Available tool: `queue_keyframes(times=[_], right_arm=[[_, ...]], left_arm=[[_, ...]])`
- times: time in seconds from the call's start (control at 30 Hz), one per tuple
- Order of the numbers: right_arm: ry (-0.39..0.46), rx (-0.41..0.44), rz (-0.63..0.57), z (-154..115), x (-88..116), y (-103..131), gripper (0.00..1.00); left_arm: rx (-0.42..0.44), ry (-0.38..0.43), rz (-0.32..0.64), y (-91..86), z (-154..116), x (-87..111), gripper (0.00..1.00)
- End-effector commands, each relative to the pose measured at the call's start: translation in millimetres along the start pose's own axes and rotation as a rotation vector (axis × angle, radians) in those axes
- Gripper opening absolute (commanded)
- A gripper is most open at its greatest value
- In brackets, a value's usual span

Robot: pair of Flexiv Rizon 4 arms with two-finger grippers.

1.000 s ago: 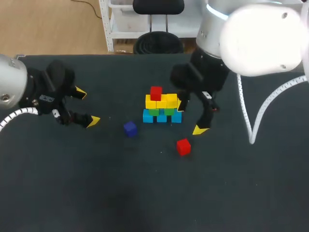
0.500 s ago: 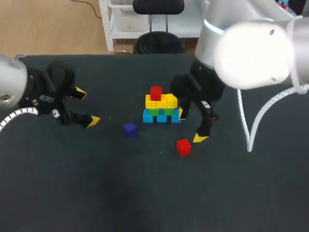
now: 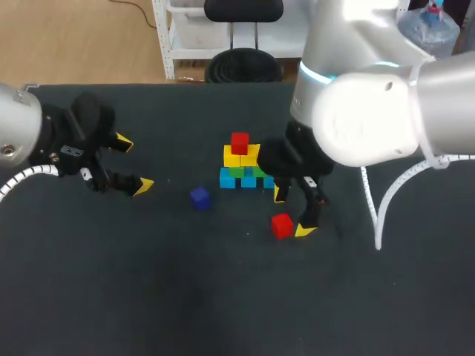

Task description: Place the blue cubes, place green cubes on the blue cubes, place the yellow cubes on the green cubes, then place the red cubes on the yellow cubes, and place purple cube on the red cubes.

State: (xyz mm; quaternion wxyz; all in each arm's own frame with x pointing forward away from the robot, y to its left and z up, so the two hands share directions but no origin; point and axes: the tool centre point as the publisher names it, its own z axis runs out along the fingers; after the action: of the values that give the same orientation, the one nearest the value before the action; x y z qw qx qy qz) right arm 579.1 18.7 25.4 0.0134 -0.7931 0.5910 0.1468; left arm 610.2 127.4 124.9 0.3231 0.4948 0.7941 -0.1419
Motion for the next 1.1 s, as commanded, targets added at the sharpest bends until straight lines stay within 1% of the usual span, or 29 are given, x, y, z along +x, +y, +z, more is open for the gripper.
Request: queue_keyframes(times=[0.03,0.3,0.67,0.73,0.77,0.8,0.83,0.97,1.0,1.03,1.07,1.1], right_arm=[[-0.006,-0.008,0.007,13,5,-8,1.0],[-0.005,-0.01,0.013,23,8,-9,1.0],[-0.007,-0.008,0.01,27,7,-12,1.0],[-0.009,-0.007,0.01,28,7,-12,0.85],[-0.01,-0.007,0.009,28,7,-12,0.79],[-0.01,-0.006,0.009,28,7,-12,0.63],[-0.011,-0.006,0.009,29,7,-12,0.49],[-0.015,-0.003,0.009,31,7,-13,0.38],[-0.017,-0.003,0.009,32,6,-13,0.33],[-0.02,-0.004,0.009,33,6,-13,0.21],[-0.021,-0.004,0.009,34,6,-12,0.12],[-0.023,-0.004,0.008,34,5,-12,0.0]], left_arm=[[0.002,-0.008,0.002,0.5,0,1.9,1.0],[0.002,-0.008,0.002,0.5,0,1.9,1.0],[0.002,-0.008,0.002,0.5,0,1.9,1.0],[0.002,-0.008,0.002,0.5,0,1.9,1.0],[0.002,-0.008,0.002,0.5,0,1.9,1.0],[0.002,-0.008,0.002,0.5,0,1.9,1.0],[0.002,-0.008,0.002,0.5,0,1.9,1.0],[0.002,-0.008,0.002,0.5,0,1.9,1.0],[0.002,-0.008,0.002,0.5,0,1.9,1.0],[0.002,-0.008,0.002,0.5,0,1.9,1.0],[0.002,-0.008,0.002,0.5,0,1.9,1.0],[0.002,-0.008,0.002,0.5,0,1.9,1.0]])
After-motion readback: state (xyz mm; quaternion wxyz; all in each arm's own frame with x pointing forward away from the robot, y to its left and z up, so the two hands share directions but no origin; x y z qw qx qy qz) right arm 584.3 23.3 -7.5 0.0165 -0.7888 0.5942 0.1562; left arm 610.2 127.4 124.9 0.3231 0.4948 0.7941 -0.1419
